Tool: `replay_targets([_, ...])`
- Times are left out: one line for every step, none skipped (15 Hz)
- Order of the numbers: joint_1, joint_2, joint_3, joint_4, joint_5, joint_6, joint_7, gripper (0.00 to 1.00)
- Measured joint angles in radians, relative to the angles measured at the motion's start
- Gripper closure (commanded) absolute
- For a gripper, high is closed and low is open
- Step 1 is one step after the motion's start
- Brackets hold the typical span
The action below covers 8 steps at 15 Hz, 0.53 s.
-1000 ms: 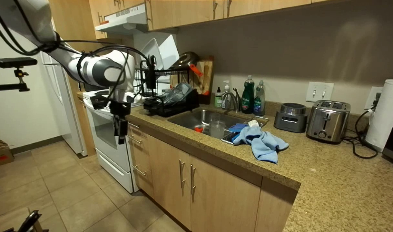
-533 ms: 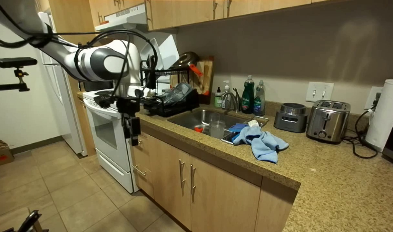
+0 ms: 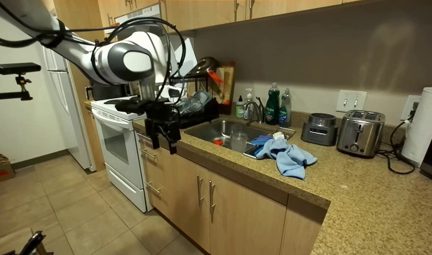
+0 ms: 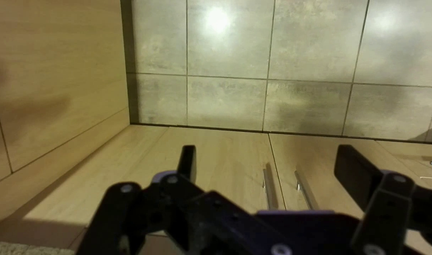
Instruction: Close the cabinet door
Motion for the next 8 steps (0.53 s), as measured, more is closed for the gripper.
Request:
replay_targets([-0.002,0.004,-0.001,0.012,0.0,0.003,-0.033,0.0])
replay_targets([-0.002,0.006,-0.001,0.019,0.0,0.002,-0.038,0.0])
replay_targets([-0.002,0.007,-0.001,0.02,0.0,0.002,-0.038,0.0])
replay_targets([-0.002,0.007,-0.001,0.019,0.0,0.001,-0.038,0.0])
replay_targets([-0.002,0.007,0.0,0.019,0.0,0.001,-0.038,0.0])
replay_targets([-0.002,0.008,0.0,0.019,0.0,0.001,-0.038,0.0])
replay_targets([-0.002,0.008,0.0,0.019,0.0,0.001,-0.038,0.0])
replay_targets([-0.002,0.008,0.0,0.019,0.0,0.001,-0.038,0.0])
